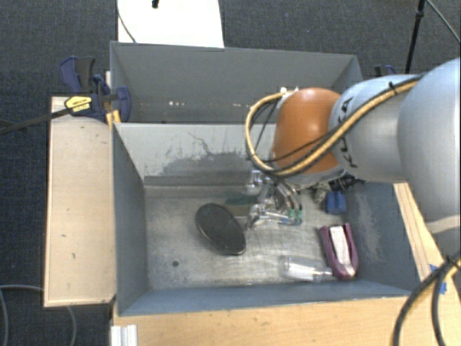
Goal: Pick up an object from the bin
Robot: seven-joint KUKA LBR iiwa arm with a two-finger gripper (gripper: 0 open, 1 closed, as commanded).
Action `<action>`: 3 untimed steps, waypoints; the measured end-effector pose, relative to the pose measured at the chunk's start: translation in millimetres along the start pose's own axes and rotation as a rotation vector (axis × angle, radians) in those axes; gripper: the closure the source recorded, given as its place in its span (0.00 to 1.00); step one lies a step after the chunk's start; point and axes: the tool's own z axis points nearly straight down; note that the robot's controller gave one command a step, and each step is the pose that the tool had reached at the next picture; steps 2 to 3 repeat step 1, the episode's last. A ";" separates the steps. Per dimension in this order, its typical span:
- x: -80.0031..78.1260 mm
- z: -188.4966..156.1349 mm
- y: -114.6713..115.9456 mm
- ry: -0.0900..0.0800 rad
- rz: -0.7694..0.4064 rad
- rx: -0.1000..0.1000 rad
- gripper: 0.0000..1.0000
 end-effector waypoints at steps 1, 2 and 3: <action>-8.7 -127.4 -5.4 -0.009 0.016 0.000 1.00; -8.7 -127.4 -5.4 -0.009 0.016 0.000 1.00; -8.7 -127.4 -5.4 -0.009 0.016 0.000 1.00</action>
Offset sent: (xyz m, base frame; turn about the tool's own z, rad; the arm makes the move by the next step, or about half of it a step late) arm 0.0059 -0.0062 0.1217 0.0271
